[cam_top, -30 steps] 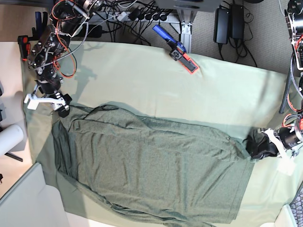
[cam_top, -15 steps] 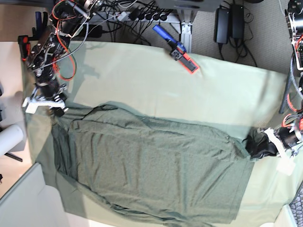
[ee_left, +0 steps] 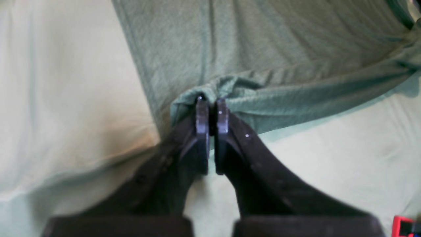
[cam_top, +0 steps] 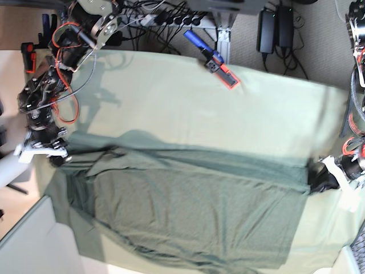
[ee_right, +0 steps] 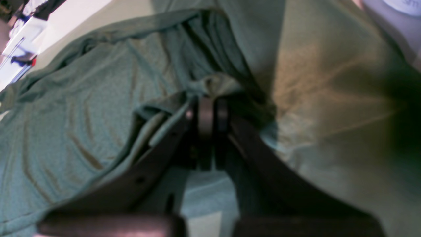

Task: Fold the T-shirt properly
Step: 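Drag the held edge further away from the arms' bases with both grippers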

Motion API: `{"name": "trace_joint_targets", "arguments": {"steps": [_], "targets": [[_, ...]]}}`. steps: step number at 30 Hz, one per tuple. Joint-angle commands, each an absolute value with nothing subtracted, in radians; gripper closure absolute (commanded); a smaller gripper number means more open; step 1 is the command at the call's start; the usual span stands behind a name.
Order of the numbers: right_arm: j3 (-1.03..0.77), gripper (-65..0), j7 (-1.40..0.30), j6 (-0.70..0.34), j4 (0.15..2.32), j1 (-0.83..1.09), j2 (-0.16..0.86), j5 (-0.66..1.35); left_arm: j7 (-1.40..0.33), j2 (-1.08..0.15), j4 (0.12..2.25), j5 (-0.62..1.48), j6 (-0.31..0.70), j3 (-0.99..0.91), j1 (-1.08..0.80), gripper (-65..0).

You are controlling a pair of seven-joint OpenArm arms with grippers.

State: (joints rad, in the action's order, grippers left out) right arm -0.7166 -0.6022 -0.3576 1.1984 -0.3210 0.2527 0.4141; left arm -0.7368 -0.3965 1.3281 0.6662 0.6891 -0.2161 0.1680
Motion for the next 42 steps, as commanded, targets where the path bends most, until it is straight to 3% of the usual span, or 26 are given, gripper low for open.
{"name": "trace_joint_targets", "arguments": {"steps": [1,11,18,20,22,23,24,26,28,34,42], "targets": [[-0.715,0.0,-0.574,-0.362,1.198,-0.356,0.274,0.426,-0.705,-0.41,1.314,0.683,0.698,-0.221,0.208,-2.9],[-0.704,0.0,-0.515,-0.362,1.02,-0.426,0.319,0.426,-0.651,-0.411,1.115,0.629,0.698,-0.158,0.366,-3.1],[-0.676,0.0,-0.469,-0.363,1.011,-0.426,0.319,0.399,-0.466,-0.41,1.057,0.474,0.698,-0.073,0.38,-4.3],[-0.664,0.0,-0.467,-0.362,1.011,-0.426,0.319,0.4,-0.432,-0.41,1.045,0.443,0.698,-0.051,0.382,-12.6],[-0.656,0.0,-0.467,-0.362,1.011,-0.426,0.318,0.4,-0.429,-0.41,1.031,0.436,0.698,-0.04,0.382,-25.8],[-0.654,-1.3,-0.466,-0.362,1.011,-0.426,0.318,0.4,-0.429,-0.41,1.023,0.437,0.698,-0.039,0.382,-31.2],[-0.654,-11.6,-0.462,-0.362,1.011,-0.426,0.318,0.4,-0.429,-0.41,1.015,0.437,0.698,-0.039,0.382,-34.9],[-0.654,-30.2,-0.458,-0.362,1.011,-0.426,0.319,0.402,-0.43,-0.411,1.014,0.437,0.698,-0.039,0.382,-36.0],[-0.654,-37.4,-0.46,-0.363,1.011,-0.426,0.319,0.425,-0.437,-0.418,1.015,0.464,0.698,-0.041,0.383,-36.0],[-0.701,-37.3,-0.53,-0.363,1.047,-0.416,0.324,0.45,-0.672,-0.436,1.047,0.772,0.698,-0.131,0.377,-35.9],[-0.799,-37.3,-0.57,-0.364,1.102,-0.335,0.336,0.507,-0.844,-0.435,1.055,1.023,0.698,-0.347,0.321,-35.9]]}}
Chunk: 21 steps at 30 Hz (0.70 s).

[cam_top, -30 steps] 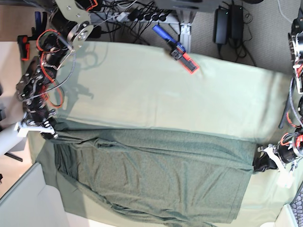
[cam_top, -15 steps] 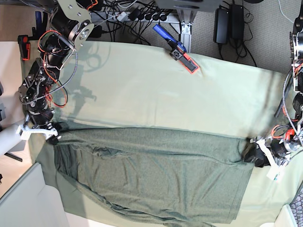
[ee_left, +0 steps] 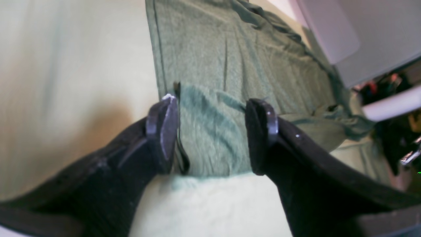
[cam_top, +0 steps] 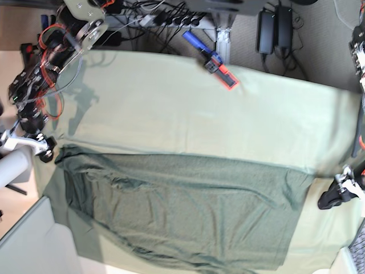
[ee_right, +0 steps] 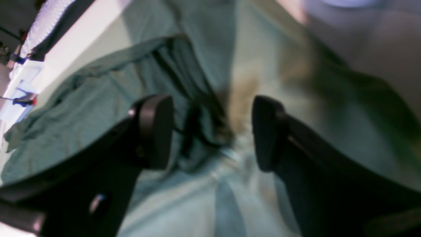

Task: Fold the T-shirt properly
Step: 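Drag the held edge further away from the arms' bases with both grippers, then hold the shirt edge with both grippers and adjust the grip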

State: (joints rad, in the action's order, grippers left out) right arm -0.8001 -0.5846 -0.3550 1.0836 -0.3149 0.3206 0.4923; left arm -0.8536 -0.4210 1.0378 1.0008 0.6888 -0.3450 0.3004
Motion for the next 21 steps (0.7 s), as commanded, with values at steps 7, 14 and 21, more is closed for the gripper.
{"name": "trace_joint_targets", "arguments": {"steps": [7,14,21], "targets": [[-0.782,-37.3,-0.47,-0.363,1.028,-0.313,0.309,0.516,-0.84,-0.424,1.055,1.072,0.698,-0.347,0.228,-35.9],[-0.679,-37.3,-0.374,-0.363,0.991,-0.327,0.279,0.503,-0.838,-0.388,1.054,1.09,0.698,-0.347,0.196,-35.9],[-0.662,-37.3,-0.378,-0.363,0.991,-0.36,0.258,0.489,-0.83,-0.321,1.052,1.066,0.698,-0.347,0.194,-35.9]]}}
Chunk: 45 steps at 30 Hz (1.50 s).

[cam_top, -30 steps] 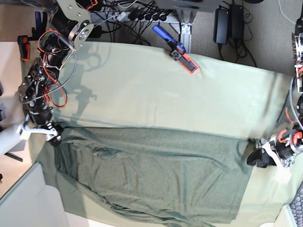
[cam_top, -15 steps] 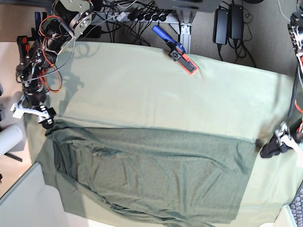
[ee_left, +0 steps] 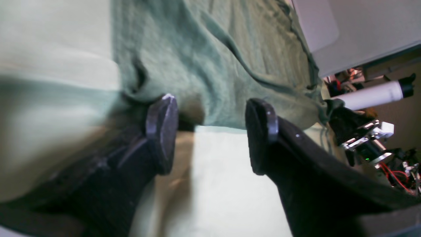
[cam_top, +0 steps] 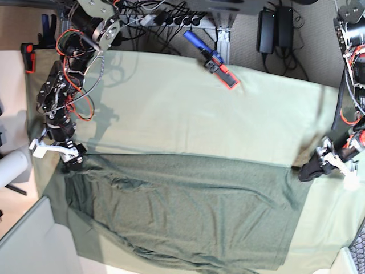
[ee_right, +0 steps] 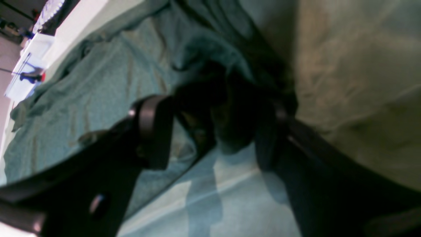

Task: Fold the T-shirt properly
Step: 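Hold the shirt edge with both grippers and adjust the grip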

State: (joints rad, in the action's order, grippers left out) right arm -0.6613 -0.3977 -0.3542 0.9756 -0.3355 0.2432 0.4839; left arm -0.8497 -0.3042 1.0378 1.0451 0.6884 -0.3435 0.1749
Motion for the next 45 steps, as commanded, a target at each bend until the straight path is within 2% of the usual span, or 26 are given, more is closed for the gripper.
{"name": "trace_joint_targets", "arguments": {"steps": [1,6,14,34,45], "targets": [[-0.662,-37.3,-0.381,-0.363,0.991,-0.359,0.258,0.484,-0.811,-0.314,1.052,1.037,0.698,-0.347,0.194,-35.9],[-0.662,-37.3,-0.402,-0.363,0.991,-0.356,0.257,0.471,-0.722,-0.274,1.046,0.923,0.671,-0.347,0.194,-35.9],[-0.662,-37.3,-0.42,-0.363,0.991,-0.357,0.257,0.478,-0.702,-0.215,1.046,0.853,0.614,-0.347,0.195,-35.9],[-0.662,-37.3,-0.421,-0.364,0.991,-0.337,0.257,0.467,-0.698,-0.275,1.046,0.796,0.612,-0.456,0.199,-35.8],[-0.662,-37.3,-0.423,-0.363,0.991,-0.321,0.257,0.467,-0.683,-0.288,1.046,0.778,0.606,-0.458,0.2,-35.9]]}}
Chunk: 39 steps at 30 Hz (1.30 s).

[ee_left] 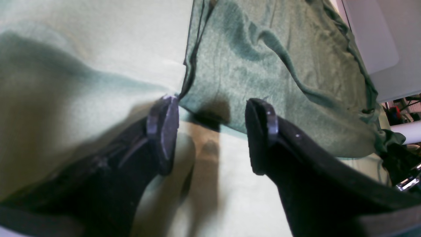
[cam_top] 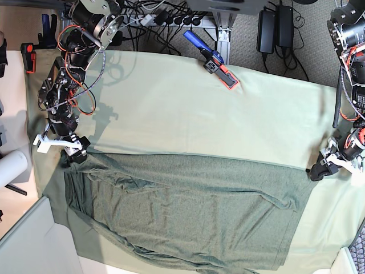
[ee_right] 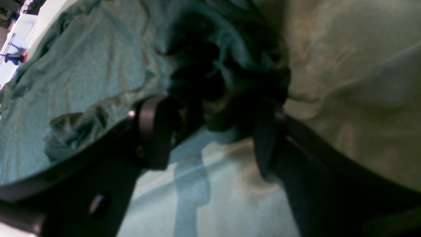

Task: Fold the T-shirt properly
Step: 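Hold the shirt edge with both grippers and adjust the grip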

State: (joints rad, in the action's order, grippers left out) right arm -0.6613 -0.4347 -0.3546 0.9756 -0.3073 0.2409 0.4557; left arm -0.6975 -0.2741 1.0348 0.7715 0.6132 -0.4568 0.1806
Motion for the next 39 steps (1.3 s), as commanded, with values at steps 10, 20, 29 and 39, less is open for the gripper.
{"name": "trace_joint_targets", "arguments": {"steps": [10,20,29,39], "targets": [[-0.662,-37.3,-0.422,-0.363,0.991,-0.324,0.247,0.48,-0.654,-0.29,1.046,0.688,0.546,-0.428,0.199,-35.9],[-0.662,-37.3,-0.422,-0.363,0.991,-0.324,0.246,0.506,-0.636,-0.226,1.046,0.661,0.546,-0.406,0.213,-35.9],[-0.662,-37.3,-0.422,-0.363,0.991,-0.341,0.246,0.542,-0.618,-0.196,1.046,0.646,0.545,-0.336,0.214,-35.9],[-0.662,-37.3,-0.413,-0.363,0.991,-0.374,0.247,0.527,-0.603,-0.197,1.046,0.646,0.527,-0.333,0.218,-35.6]]}}
